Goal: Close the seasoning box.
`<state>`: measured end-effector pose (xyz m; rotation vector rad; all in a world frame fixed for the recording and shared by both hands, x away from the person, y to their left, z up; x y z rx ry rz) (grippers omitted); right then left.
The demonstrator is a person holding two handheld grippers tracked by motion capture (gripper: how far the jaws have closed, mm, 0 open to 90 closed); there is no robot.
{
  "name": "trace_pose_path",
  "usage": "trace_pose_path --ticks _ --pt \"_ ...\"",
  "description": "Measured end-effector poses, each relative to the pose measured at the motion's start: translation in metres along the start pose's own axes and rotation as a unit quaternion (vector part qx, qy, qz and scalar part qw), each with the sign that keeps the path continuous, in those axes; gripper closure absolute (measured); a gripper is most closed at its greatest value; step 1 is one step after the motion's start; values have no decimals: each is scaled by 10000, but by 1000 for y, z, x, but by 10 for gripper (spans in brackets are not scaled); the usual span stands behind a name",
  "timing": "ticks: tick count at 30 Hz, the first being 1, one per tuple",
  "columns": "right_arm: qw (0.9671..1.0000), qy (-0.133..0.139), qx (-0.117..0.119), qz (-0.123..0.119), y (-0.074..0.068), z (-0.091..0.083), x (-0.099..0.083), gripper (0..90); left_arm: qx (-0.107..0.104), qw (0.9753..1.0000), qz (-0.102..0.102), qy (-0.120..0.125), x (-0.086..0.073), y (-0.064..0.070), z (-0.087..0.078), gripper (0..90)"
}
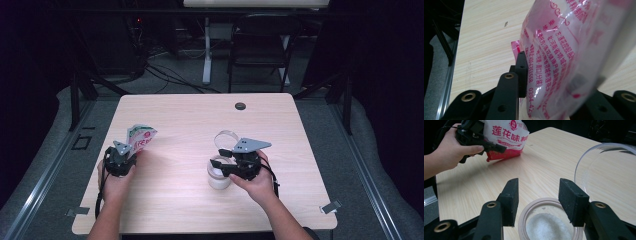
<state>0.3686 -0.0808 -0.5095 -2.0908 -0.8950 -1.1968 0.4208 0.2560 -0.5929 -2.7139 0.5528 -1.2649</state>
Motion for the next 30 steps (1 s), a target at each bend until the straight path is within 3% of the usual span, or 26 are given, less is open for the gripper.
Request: trace_pose_path --ticks 3,6,10,20,30 --pt "10000 -10 0 -27 0 0 0 506 28 10000 -16 13 -1 1 -1 646" --pt "10000 -7 5 -30 -1 0 1 505 -17 9998 -101 152 0 2 -5 525" --pt "10000 1 25 -32 -2 1 1 504 -15 9994 -79 325 4 5 -10 432" --pt "10000 52 5 -48 -1 1 3 502 -76 9992 -159 363 5 7 -11 400" --pt "10000 64 -14 -53 -1 1 3 508 -208 9980 -47 595 12 15 -23 401"
Point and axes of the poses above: each handheld gripper's, and its own axes: z roughly forward along the jaws, x roughly out of its top, y roughly to its right, the point moved 7 cm from there along z, roughly forward along the jaws, and after that the axes turned 3 degrees about z, right-handed, at the moved point
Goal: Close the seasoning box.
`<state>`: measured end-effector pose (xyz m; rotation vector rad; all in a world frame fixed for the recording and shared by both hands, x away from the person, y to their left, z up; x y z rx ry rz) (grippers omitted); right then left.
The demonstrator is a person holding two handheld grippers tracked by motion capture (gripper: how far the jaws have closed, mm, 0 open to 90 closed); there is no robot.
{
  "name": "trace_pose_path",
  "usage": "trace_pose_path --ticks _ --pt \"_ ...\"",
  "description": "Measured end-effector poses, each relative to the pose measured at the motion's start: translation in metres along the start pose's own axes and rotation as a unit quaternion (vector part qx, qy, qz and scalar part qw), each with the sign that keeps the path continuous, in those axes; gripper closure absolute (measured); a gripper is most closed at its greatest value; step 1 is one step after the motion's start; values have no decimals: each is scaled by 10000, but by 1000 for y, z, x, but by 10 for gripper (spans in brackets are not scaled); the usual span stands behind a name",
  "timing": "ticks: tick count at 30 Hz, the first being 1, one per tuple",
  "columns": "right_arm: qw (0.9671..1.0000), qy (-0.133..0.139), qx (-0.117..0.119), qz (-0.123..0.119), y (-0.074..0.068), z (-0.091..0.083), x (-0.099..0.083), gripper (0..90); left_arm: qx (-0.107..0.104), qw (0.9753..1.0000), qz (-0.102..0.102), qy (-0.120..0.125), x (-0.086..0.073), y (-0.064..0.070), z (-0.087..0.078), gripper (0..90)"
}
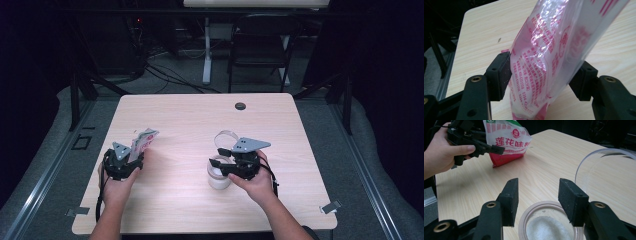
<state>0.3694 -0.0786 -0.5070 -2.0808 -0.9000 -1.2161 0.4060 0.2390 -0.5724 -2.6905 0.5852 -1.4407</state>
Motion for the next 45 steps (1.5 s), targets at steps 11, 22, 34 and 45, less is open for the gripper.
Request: trace_pose_path --ticks 11,22,34,45 --pt "9998 172 -102 0 2 -4 4 509 -425 9984 373 37 8 31 -5 392" --pt "9998 212 -58 25 -3 -10 8 537 -799 9947 654 25 14 62 -2 394" --pt "9996 277 -81 -14 -4 -19 16 586 -1114 9909 759 33 17 83 -4 401" --pt "9995 273 -160 97 3 -28 17 682 -1307 9876 867 92 20 96 -7 400"
Point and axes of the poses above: each handheld gripper's, and its own axes: z roughly forward along the jaws, x roughly out of its top, y roughly to its right, the point moved 7 cm from there along z, roughly forward along the jaws, and after that the axes turned 3 degrees about z, right-handed, at the moved point
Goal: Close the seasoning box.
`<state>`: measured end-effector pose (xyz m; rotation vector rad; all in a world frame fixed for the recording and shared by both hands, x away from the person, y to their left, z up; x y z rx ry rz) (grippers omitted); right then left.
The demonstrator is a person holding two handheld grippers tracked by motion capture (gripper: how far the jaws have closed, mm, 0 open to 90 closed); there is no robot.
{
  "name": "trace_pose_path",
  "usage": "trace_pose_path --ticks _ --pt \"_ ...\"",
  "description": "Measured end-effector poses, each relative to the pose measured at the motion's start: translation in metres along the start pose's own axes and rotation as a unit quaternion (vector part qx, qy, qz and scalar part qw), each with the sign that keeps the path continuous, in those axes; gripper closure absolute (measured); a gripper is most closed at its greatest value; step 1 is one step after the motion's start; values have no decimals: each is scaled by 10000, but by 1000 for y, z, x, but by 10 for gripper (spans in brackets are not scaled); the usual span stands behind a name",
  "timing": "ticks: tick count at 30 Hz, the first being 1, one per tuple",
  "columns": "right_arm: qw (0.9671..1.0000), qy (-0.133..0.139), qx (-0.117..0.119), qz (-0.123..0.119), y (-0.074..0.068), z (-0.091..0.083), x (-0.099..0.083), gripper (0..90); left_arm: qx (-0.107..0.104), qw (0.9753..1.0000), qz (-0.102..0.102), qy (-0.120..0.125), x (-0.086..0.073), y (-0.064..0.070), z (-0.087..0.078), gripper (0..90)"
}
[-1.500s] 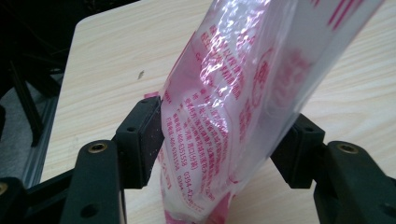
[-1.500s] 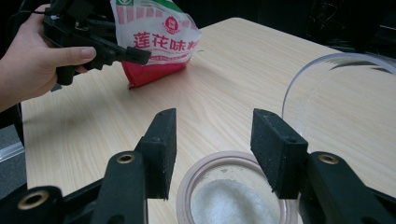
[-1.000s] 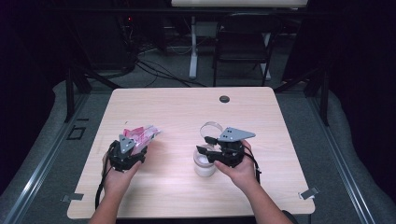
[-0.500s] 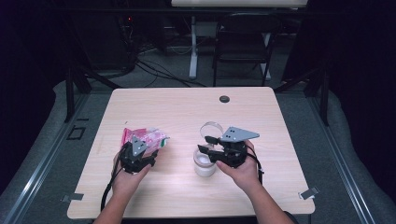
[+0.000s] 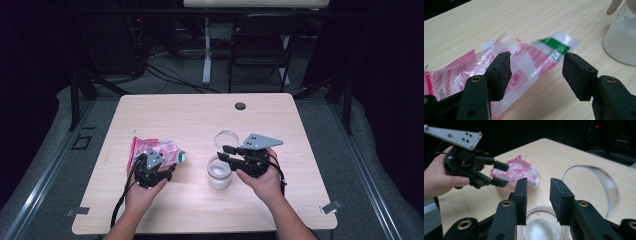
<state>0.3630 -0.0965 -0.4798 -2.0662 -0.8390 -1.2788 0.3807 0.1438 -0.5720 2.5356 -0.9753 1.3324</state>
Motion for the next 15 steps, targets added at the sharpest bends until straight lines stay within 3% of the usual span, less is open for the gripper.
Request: trace_pose_path --ticks 8,15 --pt "9994 174 -282 65 13 -18 7 785 -160 9998 96 93 7 10 0 400" --pt "9983 244 -475 219 28 -32 11 857 -154 9997 89 148 9 10 -3 408"
Point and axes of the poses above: each handheld gripper's, and its own axes: z roughly forward along the jaws, x roughly out of its top, y roughly to its right, the point moved 7 cm from there along z, roughly forward along the jaws, and after that the axes turned 3 degrees about z, right-handed, at the moved point
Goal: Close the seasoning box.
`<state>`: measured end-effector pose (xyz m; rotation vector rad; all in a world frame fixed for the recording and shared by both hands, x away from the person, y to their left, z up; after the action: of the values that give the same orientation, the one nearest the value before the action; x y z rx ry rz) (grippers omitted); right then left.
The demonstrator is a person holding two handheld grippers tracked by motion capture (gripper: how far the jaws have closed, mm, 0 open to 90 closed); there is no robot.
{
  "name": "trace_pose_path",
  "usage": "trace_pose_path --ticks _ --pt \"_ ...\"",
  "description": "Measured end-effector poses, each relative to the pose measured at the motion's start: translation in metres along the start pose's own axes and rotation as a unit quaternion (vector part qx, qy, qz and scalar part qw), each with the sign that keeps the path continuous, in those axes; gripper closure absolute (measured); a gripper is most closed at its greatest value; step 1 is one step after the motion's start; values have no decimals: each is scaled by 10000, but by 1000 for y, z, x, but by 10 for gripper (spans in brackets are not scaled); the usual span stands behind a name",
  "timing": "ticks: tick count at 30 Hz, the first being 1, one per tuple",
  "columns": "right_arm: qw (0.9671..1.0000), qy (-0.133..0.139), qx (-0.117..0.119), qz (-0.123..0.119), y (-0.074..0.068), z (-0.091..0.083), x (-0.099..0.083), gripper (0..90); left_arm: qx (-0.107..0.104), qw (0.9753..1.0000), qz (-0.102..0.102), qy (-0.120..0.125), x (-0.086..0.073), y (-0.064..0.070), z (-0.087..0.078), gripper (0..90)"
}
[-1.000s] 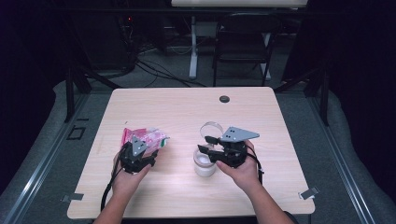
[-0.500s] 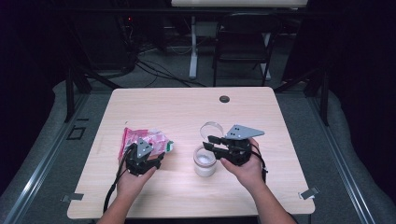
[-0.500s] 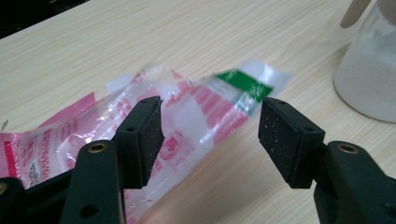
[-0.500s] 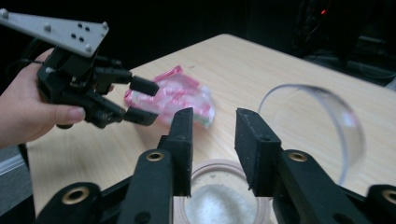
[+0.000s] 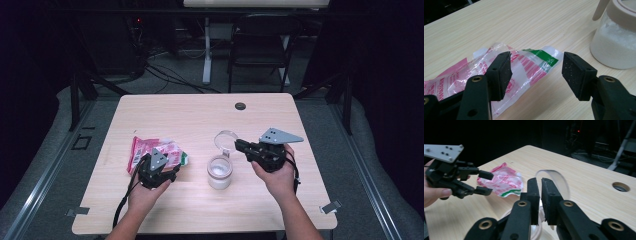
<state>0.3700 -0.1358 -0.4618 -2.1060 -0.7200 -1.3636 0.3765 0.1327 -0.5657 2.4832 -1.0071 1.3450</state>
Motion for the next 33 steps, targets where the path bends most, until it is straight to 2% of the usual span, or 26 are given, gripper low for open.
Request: trace_pose_path --ticks 5,8,12,16,19,24,30,33 --pt "9996 -43 -166 207 16 -2 -2 900 -13 10000 -13 73 0 0 -3 415" --pt "9991 -162 -264 305 25 2 -8 900 23 10000 -4 53 -1 -1 -5 417" --pt "9980 -209 -377 452 37 9 -14 900 56 9999 22 89 -2 -1 -9 425" --pt "9971 -229 -436 578 45 16 -18 900 35 9999 -36 165 -2 1 -14 450" --pt "9968 -274 -507 552 50 21 -20 900 -31 9998 -6 183 0 2 -17 498" --pt "9965 -334 -439 633 54 31 -23 897 -131 9997 -22 223 8 7 -21 595" --pt "9965 -399 -338 654 55 38 -24 887 -182 9997 82 167 26 14 -19 716" --pt "9964 -396 -307 685 55 42 -24 883 -256 9993 229 134 38 21 -15 755"
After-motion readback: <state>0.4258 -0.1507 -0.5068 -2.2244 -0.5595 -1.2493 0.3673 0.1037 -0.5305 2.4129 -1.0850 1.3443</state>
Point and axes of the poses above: each handheld gripper's, and its own axes: z roughly forward along the jaws, x roughly out of its top, y roughly to its right, the point moved 7 cm from there along z, roughly forward along the jaws, and after that the axes turned 3 degrees about z, right-handed, at the moved point
